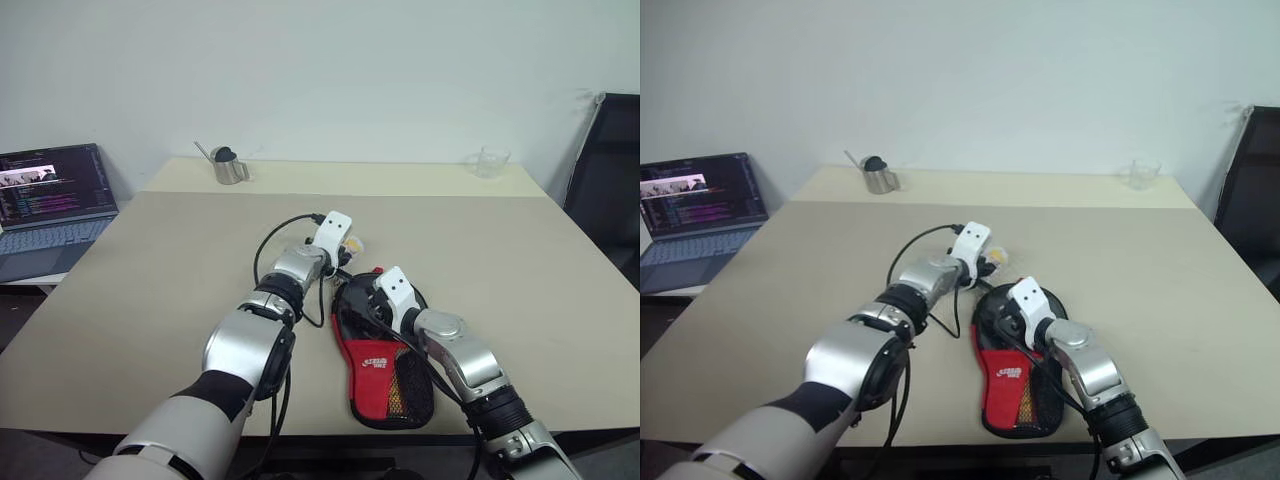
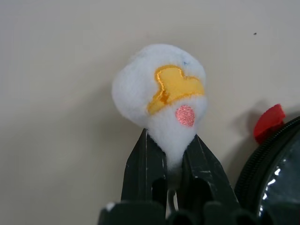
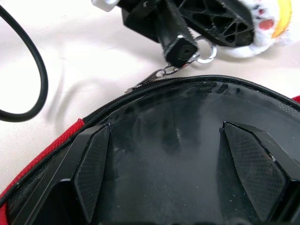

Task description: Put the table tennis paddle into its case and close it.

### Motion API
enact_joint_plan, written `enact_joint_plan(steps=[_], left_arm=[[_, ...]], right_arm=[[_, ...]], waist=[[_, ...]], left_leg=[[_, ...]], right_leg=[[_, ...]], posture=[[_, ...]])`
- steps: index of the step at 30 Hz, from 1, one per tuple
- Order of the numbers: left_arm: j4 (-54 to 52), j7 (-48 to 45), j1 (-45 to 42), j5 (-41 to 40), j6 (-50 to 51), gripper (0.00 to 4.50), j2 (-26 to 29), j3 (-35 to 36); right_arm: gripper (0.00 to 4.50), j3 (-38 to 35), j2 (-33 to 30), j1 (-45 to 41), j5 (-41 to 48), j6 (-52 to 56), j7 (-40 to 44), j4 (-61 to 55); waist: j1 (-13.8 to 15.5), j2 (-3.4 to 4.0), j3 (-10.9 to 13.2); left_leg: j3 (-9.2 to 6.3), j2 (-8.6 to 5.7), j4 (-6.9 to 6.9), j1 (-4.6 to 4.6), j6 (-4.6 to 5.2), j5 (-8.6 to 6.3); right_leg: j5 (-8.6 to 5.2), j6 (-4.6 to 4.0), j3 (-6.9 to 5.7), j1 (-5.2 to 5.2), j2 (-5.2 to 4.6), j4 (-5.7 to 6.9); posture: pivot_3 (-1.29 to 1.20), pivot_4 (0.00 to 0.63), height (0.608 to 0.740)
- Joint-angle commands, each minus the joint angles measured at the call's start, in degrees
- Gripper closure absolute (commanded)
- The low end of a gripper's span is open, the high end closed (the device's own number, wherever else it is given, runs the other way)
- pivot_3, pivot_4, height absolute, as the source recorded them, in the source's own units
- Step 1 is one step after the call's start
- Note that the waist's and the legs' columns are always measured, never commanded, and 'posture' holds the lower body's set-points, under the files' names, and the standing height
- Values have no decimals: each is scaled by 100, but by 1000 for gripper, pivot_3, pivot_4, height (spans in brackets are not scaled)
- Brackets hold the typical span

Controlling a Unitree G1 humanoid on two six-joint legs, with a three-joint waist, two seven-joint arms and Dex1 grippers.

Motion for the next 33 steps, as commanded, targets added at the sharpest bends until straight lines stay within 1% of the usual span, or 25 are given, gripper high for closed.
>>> enact_joint_plan(steps=[1,5,14,20,27,33], left_arm=[[-15,120,-324,342,-396,4489,-131,-246],[84,399,-404,806,-714,4489,-417,-627],[225,825,-425,1418,-985,4489,-776,-995],[265,1030,-458,1677,-1118,4489,-902,-1133],[296,1388,-589,2033,-1427,4489,-1187,-1356],[284,1653,-629,2293,-2038,4489,-1505,-1573]], right_arm=[[313,198,34,209,-111,295,20,118],[313,194,-8,248,-117,412,58,-5],[313,266,-73,289,-131,597,109,-200],[313,305,-40,399,-130,741,81,-386],[313,335,-22,653,-141,961,54,-719],[313,345,-4,790,-147,1129,10,-948]], waist=[[2,0,0],[7,0,0],[3,0,0],[12,0,0],[18,-1,1],[22,-1,1]], left_leg=[[0,0,0,0,0,0],[1,0,-2,-1,0,0],[0,-1,-9,-4,0,0],[-1,0,-10,-9,0,-1],[-1,-2,-11,-11,1,-1],[-3,0,-12,-12,1,-1]], right_leg=[[0,0,0,0,0,0],[-1,1,-1,-1,-3,-3],[-3,0,-2,-5,-6,-8],[-6,4,-3,-5,-14,-12],[-10,11,-4,-5,-21,-13],[-11,11,-4,-5,-24,-15]], posture=[[0,150,740],[0,150,740],[0,150,740],[0,150,740],[0,150,740],[0,150,740]])
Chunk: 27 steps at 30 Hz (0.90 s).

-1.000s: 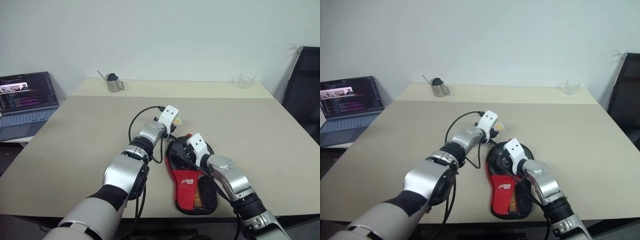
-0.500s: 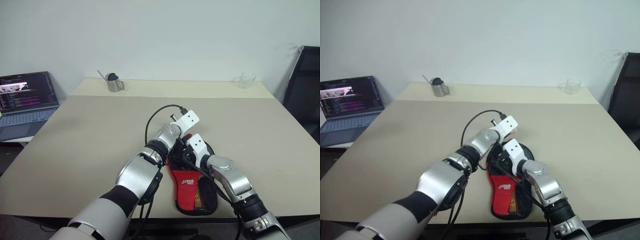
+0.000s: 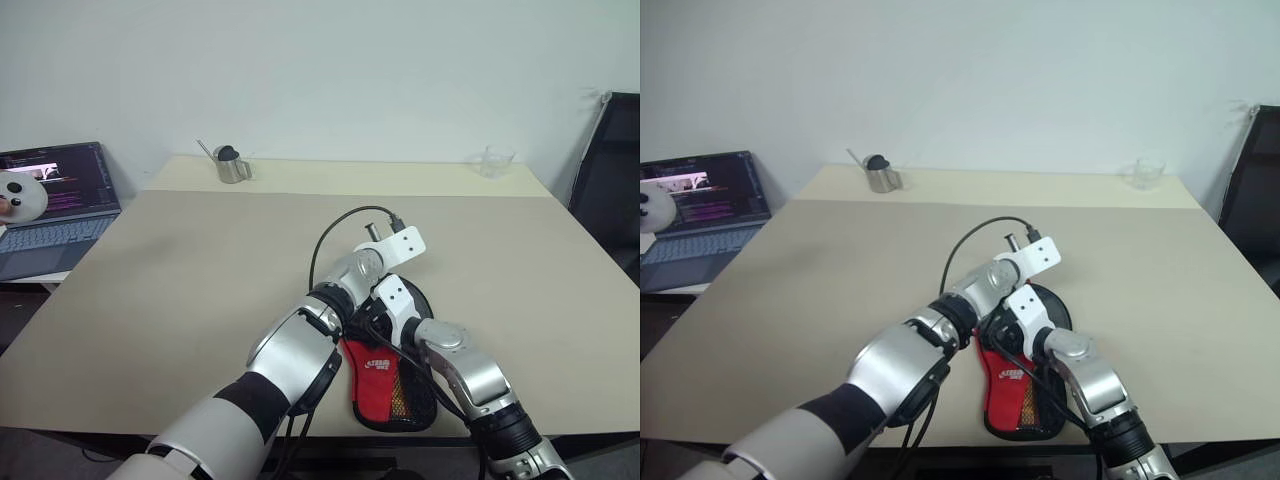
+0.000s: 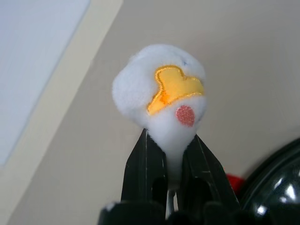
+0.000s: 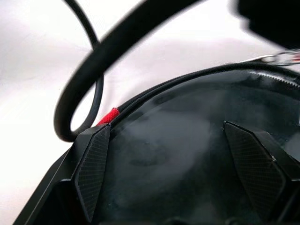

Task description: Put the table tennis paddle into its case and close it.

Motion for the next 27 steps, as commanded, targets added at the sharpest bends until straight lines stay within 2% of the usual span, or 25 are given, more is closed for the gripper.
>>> enact_joint_plan(steps=[1,8,14,24,27], left_arm=[[-166,197,-286,181,-464,4489,-317,-161],[-157,95,-111,412,-718,4489,-655,-432],[-135,-257,-119,103,-174,4489,-626,-103],[-143,-570,-47,75,17,1078,-282,-30],[-146,-661,-82,24,73,98,-149,44]], right_arm=[[313,217,15,267,5,401,11,137],[313,197,105,294,13,520,-67,62],[313,156,129,233,31,503,-69,138],[313,168,66,-55,-60,188,105,451],[313,-32,-59,-240,19,195,195,434]], waist=[[3,0,0],[5,0,0],[2,-1,-1],[-12,-1,-1],[-15,-1,-1]], left_leg=[[-1,0,-1,-1,0,0],[-1,-1,-4,-3,1,-1],[0,-1,-4,-2,1,-1],[-1,0,-2,2,1,-1],[-1,-1,-2,2,1,-1]], right_leg=[[0,0,0,0,0,-1],[-1,1,-4,1,-2,-10],[-1,1,-5,1,-1,-9],[-1,1,-5,1,0,-4],[-1,1,-6,1,2,-3]], posture=[[0,150,740],[0,150,740],[0,150,740],[0,150,740],[0,150,740]])
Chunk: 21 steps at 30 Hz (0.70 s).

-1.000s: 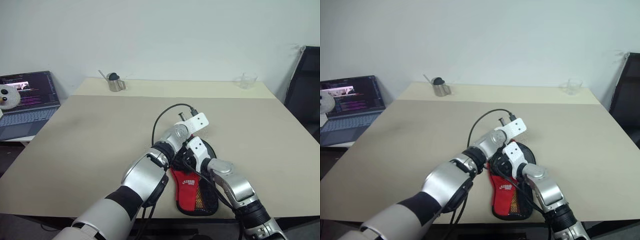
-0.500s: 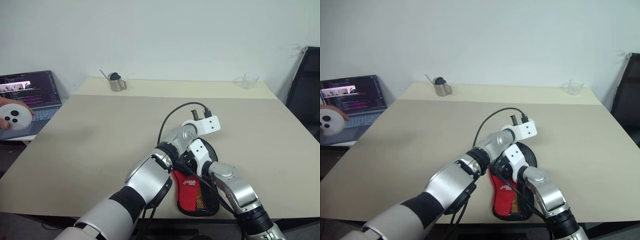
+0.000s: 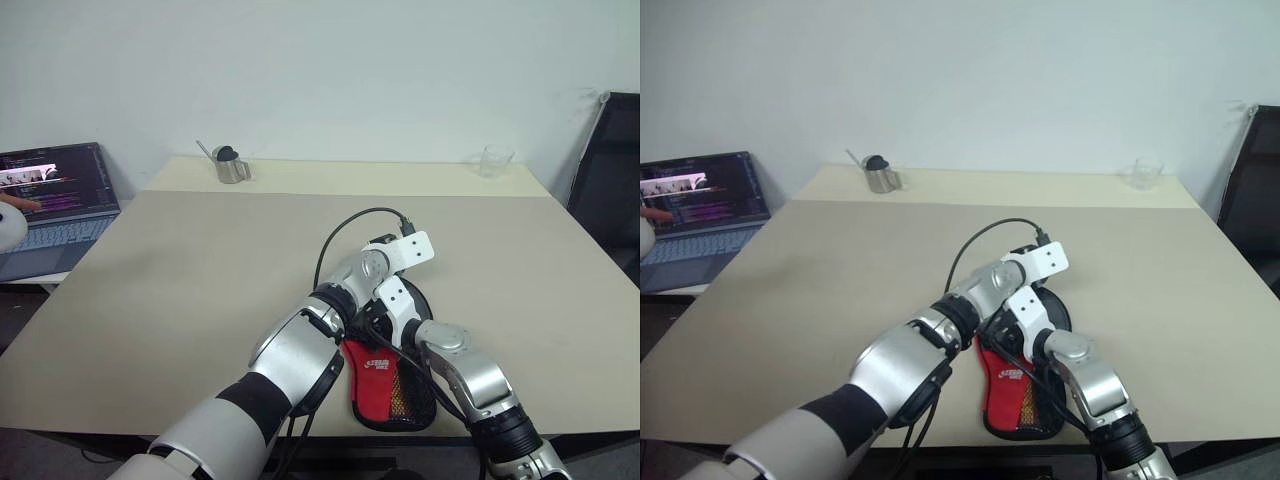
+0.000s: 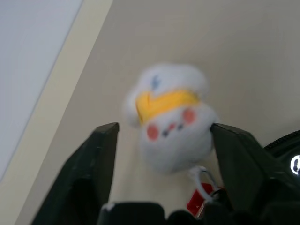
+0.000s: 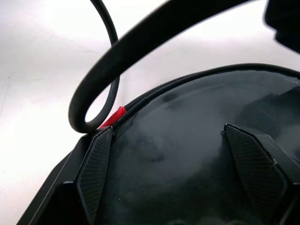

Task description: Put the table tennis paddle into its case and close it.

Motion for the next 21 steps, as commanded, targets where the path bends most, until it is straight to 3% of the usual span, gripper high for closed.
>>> enact_joint_plan(steps=[1,9,12,21], left_arm=[[-158,-72,-115,-97,3,98,-91,87],[-255,-827,-343,-628,-87,98,417,634],[-364,-1593,-511,-1099,-136,98,757,1050],[-662,-3233,-507,-1640,-280,98,1908,1423]], right_arm=[[313,-88,-85,-182,68,222,84,303],[313,-423,-937,-408,476,567,770,-464],[313,-620,-1527,-440,748,816,1188,-983],[313,-1305,-3308,33,1754,862,2630,-1975]], waist=[[-2,0,0],[11,1,3],[9,6,8],[2,7,17]], left_leg=[[1,0,0,0,0,0],[2,-1,-4,-34,0,0],[3,-7,1,-92,0,1],[1,-17,-5,-92,-4,-2]], right_leg=[[0,0,0,0,0,0],[0,0,1,-26,-2,-7],[0,0,2,-89,1,5],[-6,-10,-4,-91,15,4]], posture=[[0,150,740],[0,150,740],[0,150,740],[0,150,740]])
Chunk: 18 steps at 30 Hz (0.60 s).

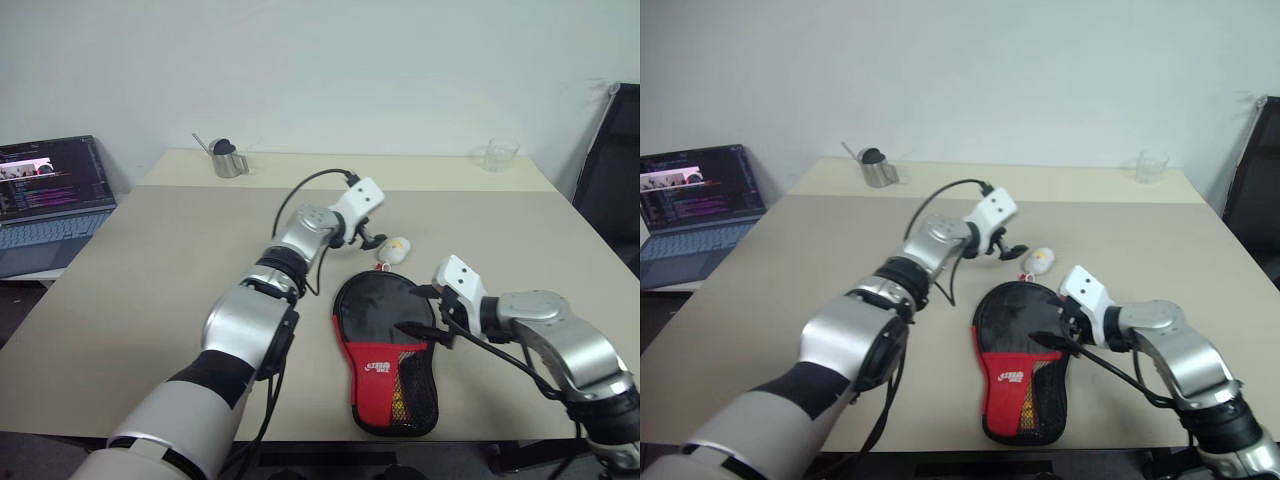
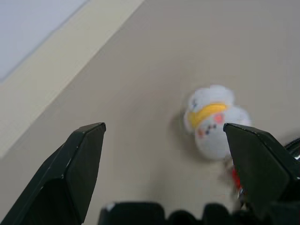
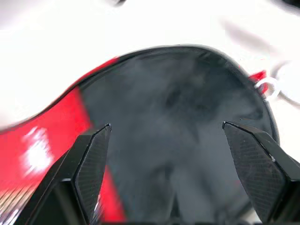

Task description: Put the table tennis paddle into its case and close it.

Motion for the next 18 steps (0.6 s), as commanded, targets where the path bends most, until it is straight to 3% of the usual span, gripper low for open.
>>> enact_joint_plan(steps=[1,8,11,15,18], left_arm=[[-348,-768,-65,-234,-206,98,339,98],[-1143,-3121,129,-1204,-116,98,975,484],[-2094,-3806,618,-1561,675,98,1167,443],[-4234,-3284,2249,-1545,1823,98,1028,23],[-5542,-2673,3448,-1538,1916,98,695,-259]], right_arm=[[313,-479,-305,-51,351,-143,334,-89],[313,-660,-299,-398,228,-473,141,622],[313,-769,-84,-837,71,-614,-268,1242],[313,-1054,400,-1693,-88,-609,-1215,2391],[313,-1250,796,-2280,-128,-594,-1779,3154]], waist=[[-4,-1,1],[4,0,2],[-16,3,2],[-35,17,-6],[-7,20,-7]], left_leg=[[1,0,1,0,0,0],[3,9,12,2,0,2],[8,11,12,5,0,2],[8,21,14,15,1,2],[8,27,12,24,0,3]], right_leg=[[0,0,0,0,0,1],[0,-1,0,1,0,13],[0,-2,8,1,0,15],[1,-2,17,5,0,24],[14,-25,30,13,-14,30]], posture=[[0,150,740],[0,150,740],[0,150,740],[0,150,740],[0,150,740]])
